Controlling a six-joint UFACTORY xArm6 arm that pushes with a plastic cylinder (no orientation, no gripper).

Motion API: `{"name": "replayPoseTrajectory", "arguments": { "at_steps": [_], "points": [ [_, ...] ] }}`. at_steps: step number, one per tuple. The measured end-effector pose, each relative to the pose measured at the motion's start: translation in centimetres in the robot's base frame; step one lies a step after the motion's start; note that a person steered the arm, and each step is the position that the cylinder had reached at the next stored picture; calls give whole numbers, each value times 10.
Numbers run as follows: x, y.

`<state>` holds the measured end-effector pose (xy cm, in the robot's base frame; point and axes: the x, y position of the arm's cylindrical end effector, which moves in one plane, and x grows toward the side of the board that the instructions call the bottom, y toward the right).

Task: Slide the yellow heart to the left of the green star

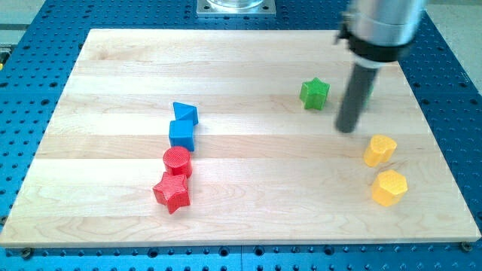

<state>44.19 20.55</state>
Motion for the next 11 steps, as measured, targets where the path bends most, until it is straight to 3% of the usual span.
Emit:
{"name": "replayPoseTrajectory", "arguments": {
  "at_steps": [1,2,5,6,7,8,9,11],
  "points": [
    [26,59],
    [42,47],
    [59,-67],
    [87,-65],
    [89,-96],
    [49,-114],
    [54,-126],
    [11,-159]
  ]
}}
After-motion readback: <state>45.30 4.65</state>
